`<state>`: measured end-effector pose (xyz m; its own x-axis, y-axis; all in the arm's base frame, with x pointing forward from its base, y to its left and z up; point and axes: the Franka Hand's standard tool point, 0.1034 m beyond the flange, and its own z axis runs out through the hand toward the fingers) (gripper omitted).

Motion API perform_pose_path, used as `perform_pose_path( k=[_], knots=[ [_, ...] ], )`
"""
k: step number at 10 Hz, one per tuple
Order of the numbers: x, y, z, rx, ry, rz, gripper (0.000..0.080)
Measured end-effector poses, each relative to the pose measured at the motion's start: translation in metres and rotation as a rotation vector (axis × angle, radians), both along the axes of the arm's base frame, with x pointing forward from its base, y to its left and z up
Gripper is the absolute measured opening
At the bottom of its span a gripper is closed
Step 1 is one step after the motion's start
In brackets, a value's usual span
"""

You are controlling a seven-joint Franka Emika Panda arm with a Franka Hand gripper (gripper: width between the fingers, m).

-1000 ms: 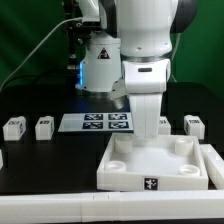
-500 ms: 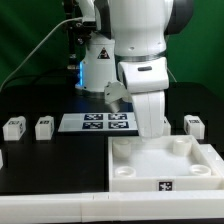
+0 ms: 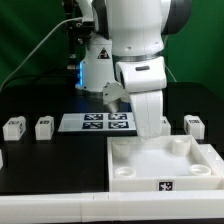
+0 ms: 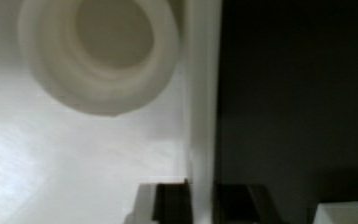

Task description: Assemble one leg

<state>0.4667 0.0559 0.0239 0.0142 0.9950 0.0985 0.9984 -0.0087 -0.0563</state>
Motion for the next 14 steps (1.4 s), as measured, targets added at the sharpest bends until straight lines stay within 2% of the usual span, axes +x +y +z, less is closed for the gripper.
perform_pose_path(
  k=[4, 9, 13, 14],
  knots=[
    [0.019, 0.002, 0.001, 0.005, -0.006, -0.007, 0.0058],
    [0.017, 0.003, 0.0, -0.005, 0.014, -0.112, 0.0058],
    [0.017, 0.003, 0.0, -0.004, 0.011, -0.106, 0.0058],
    [0.019, 0.002, 0.0, 0.008, -0.021, -0.045, 0.0058]
  ],
)
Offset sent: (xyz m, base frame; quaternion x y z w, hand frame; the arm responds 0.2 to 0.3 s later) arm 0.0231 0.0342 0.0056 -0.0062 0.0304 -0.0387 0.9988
